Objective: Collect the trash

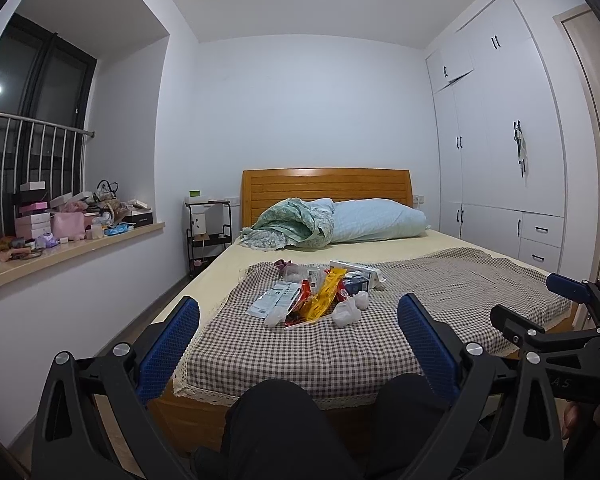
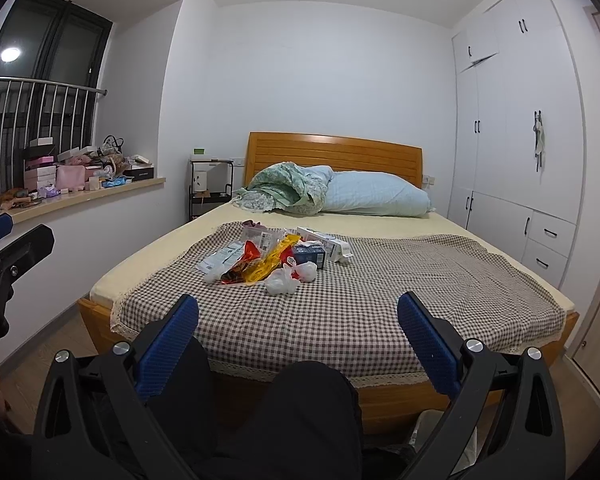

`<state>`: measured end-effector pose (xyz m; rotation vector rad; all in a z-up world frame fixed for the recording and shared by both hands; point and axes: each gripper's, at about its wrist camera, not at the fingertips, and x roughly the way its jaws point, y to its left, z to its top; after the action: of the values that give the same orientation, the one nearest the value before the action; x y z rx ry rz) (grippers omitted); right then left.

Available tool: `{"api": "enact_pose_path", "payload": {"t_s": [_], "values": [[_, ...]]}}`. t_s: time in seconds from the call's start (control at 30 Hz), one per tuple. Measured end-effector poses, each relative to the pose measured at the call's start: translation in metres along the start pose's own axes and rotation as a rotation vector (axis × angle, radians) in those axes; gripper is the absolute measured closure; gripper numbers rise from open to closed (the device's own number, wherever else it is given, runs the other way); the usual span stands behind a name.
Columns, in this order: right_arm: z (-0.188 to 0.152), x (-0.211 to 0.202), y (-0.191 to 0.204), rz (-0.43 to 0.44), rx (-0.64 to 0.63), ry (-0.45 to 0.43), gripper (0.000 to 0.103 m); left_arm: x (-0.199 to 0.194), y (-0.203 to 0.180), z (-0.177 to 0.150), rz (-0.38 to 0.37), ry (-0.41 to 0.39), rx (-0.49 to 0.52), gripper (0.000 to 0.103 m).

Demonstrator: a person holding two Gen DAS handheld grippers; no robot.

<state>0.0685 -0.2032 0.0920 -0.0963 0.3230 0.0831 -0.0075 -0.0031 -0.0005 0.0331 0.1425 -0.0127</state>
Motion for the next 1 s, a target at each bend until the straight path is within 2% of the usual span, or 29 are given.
{"api": "enact_pose_path", "payload": {"t_s": [1.0], "values": [[0.0006, 0.0024, -0.0032, -0.003, 0.000, -0.001, 0.007, 0.0014, -0.0005, -0.0018, 0.003, 0.004, 0.001, 0.007]]}}
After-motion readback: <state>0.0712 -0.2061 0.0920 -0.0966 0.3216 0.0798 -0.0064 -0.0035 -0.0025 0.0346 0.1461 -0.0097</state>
